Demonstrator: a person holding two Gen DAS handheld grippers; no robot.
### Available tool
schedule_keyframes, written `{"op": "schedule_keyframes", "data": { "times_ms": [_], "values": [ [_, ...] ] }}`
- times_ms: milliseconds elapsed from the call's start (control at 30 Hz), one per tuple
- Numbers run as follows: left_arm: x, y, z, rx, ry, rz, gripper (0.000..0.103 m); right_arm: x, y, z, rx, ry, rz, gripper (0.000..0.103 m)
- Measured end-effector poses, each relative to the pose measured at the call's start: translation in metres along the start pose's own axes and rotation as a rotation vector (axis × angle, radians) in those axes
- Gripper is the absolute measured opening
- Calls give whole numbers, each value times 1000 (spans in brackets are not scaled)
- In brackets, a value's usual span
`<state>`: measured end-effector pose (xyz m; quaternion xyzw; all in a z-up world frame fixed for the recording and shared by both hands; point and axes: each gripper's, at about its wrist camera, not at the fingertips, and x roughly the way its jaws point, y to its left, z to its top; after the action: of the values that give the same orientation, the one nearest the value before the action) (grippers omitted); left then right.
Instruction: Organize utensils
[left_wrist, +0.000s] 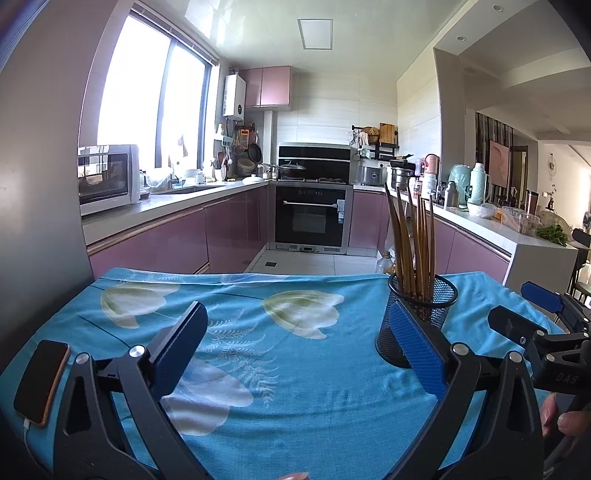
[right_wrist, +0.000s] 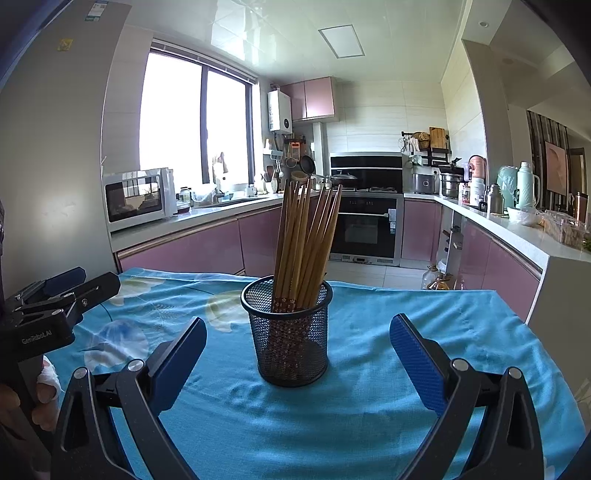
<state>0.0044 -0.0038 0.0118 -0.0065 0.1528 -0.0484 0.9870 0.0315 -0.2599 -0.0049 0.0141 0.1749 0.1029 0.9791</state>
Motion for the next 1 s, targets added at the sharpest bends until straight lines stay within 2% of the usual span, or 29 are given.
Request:
{"op": "schedule_keyframes", "data": {
  "times_ms": [1000],
  "values": [
    [0, -3, -2, 8, 0, -9, 97, -1, -1, -1, 2, -4, -3, 96]
  ]
}}
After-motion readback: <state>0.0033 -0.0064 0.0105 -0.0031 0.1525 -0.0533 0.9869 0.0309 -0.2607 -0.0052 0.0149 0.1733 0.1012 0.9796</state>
